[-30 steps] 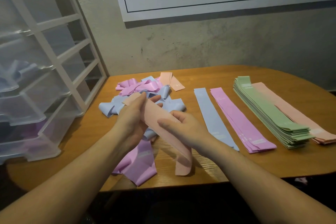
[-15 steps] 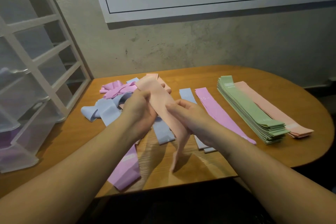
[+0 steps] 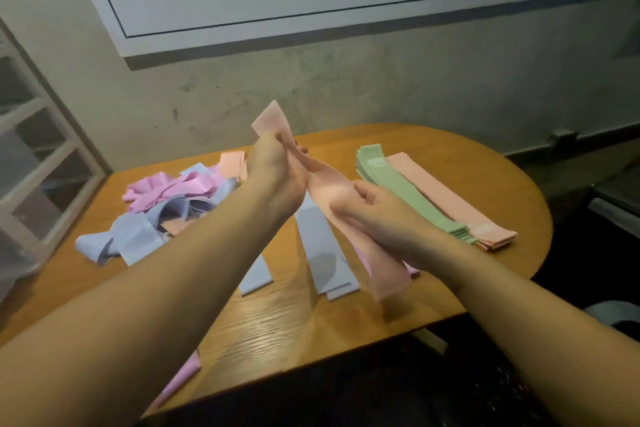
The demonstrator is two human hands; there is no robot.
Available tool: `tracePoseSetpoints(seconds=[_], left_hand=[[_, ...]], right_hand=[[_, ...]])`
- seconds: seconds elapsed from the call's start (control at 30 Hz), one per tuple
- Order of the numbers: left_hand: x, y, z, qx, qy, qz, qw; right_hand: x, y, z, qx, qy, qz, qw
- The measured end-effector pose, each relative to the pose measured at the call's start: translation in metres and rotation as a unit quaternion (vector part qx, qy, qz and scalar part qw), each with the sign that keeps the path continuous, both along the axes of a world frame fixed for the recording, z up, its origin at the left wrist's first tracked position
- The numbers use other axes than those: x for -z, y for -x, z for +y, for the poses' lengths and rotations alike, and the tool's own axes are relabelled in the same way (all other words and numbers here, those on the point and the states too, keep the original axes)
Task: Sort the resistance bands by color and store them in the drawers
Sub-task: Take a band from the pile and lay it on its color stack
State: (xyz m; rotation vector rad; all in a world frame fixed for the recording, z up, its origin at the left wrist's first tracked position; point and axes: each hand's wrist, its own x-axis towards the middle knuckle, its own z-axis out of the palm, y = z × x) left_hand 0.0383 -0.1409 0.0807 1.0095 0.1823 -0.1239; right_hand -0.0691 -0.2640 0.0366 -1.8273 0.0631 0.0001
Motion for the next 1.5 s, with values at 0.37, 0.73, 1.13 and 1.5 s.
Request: tracePoseSetpoints(seconds=[0.37,0.73,1.13,1.5], left_hand=[[-0.004,-0.037,-0.120,0.054,-0.019,-0.006,0.998],[0.020,-0.074,-0.209,0.179,-0.262,-0.101,0.943],[0.051,-0.133,-0.224,0.206,-0.647,-0.332,0.655],[0.076,-0.148,-0.231,0.212,-0.788,-0.408,0.409]], right_hand=[[-0.006,0.020,-0.120,0.094,0.013,-0.018,0.995],[0.009,0.018,-0.202,0.198,0.130,0.082,0.968],[0.039,-0.010,-0.226,0.104,0.270,0.147,0.946],[0.059,-0.014,-0.227,0.081,0.402,0.152,0.899]])
